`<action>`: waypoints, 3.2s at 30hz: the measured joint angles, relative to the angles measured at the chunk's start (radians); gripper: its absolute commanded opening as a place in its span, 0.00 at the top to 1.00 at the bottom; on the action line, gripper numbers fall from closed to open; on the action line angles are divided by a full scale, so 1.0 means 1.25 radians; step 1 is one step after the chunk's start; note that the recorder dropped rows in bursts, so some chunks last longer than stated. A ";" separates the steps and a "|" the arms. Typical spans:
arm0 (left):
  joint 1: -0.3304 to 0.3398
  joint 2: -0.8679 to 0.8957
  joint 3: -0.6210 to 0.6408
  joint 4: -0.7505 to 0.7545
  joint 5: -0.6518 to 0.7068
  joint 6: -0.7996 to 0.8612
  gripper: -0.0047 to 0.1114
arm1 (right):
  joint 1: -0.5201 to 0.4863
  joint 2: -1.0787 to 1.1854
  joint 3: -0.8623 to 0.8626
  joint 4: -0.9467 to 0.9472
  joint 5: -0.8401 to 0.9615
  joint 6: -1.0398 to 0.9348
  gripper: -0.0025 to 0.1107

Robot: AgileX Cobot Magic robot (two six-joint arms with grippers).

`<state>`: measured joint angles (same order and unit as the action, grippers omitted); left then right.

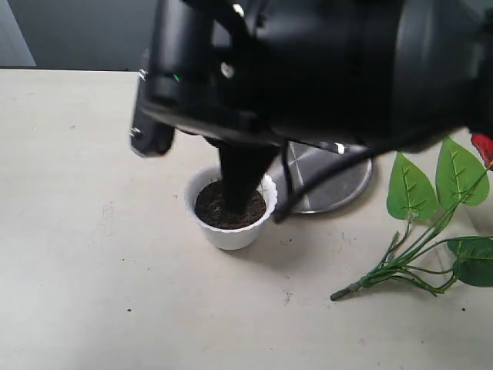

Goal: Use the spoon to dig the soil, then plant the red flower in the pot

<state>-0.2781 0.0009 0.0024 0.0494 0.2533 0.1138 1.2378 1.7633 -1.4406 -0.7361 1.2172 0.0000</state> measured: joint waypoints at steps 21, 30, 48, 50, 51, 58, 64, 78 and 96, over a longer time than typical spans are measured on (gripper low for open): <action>0.000 0.000 0.000 0.000 0.000 0.000 0.96 | 0.003 -0.051 0.382 -0.249 -0.015 -0.046 0.98; 0.000 0.000 0.000 0.000 0.000 0.000 0.96 | 0.003 -0.051 0.382 -0.244 -0.150 -0.054 0.98; 0.000 0.000 0.000 0.000 0.000 0.000 0.96 | 0.005 0.010 0.377 -0.342 -0.060 0.023 0.98; 0.000 0.000 0.000 0.000 0.000 0.000 0.96 | 0.005 0.001 0.377 -0.316 -0.080 0.013 0.98; 0.000 0.000 0.000 0.000 0.000 0.000 0.96 | 0.005 -0.002 0.377 -0.302 -0.093 0.000 0.98; 0.000 0.000 0.000 0.000 0.000 0.000 0.96 | 0.005 0.019 0.349 -0.253 -0.172 -0.041 0.98; 0.000 0.000 0.000 0.000 0.000 0.000 0.96 | 0.005 0.051 0.273 -0.258 -0.084 0.000 0.98; 0.000 0.000 0.000 0.000 0.000 0.000 0.96 | -0.056 0.036 0.267 -0.118 -0.148 0.071 0.98; 0.000 0.000 0.000 0.000 0.000 0.000 0.96 | 0.048 -0.089 0.265 0.243 -0.428 0.216 0.98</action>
<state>-0.2781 0.0009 0.0024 0.0494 0.2533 0.1138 1.2981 1.6523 -1.1088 -0.4326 0.6823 0.2702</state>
